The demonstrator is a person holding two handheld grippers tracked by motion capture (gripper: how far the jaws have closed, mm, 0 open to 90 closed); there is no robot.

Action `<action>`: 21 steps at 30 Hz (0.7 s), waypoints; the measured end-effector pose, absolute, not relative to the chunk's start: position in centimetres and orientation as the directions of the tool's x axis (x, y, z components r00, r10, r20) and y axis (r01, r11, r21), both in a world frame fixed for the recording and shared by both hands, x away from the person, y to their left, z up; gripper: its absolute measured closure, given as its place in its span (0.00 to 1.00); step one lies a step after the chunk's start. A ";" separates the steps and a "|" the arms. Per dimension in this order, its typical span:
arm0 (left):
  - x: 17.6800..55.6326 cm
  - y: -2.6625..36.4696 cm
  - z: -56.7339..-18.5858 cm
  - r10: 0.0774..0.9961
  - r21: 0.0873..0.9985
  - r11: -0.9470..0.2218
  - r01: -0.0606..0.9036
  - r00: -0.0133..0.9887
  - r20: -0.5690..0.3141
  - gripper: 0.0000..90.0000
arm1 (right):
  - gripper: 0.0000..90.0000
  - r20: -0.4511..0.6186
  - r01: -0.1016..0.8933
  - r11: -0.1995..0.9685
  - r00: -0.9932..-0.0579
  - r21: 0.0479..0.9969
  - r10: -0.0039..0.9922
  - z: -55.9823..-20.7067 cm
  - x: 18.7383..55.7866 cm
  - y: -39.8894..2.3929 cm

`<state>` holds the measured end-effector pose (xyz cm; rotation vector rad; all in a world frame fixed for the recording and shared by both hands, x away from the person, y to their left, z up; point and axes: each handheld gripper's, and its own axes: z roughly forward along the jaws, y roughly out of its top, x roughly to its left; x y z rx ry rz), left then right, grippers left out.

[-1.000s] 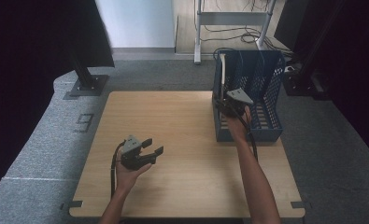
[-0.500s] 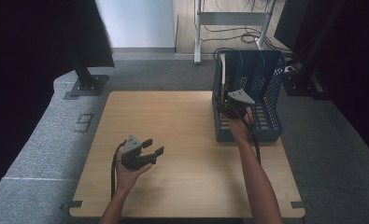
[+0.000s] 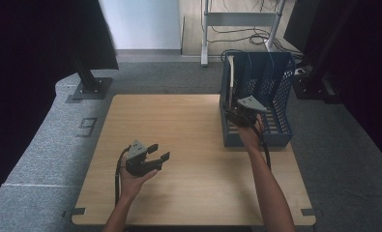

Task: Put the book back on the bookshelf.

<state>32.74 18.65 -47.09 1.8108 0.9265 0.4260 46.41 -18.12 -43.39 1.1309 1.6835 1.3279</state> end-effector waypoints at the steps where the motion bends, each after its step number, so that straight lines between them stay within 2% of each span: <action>1: 32.7 18.6 -47.1 0.756 0.897 -0.190 0.398 0.642 -0.124 0.42 | 0.48 -0.008 0.210 0.093 -0.376 0.973 0.927 -43.3 46.3 -18.2; 21: 32.7 18.1 -47.2 0.752 0.894 -0.206 0.397 0.649 -0.116 0.41 | 0.48 0.010 0.191 0.090 -0.470 0.977 0.883 -43.3 41.8 -18.4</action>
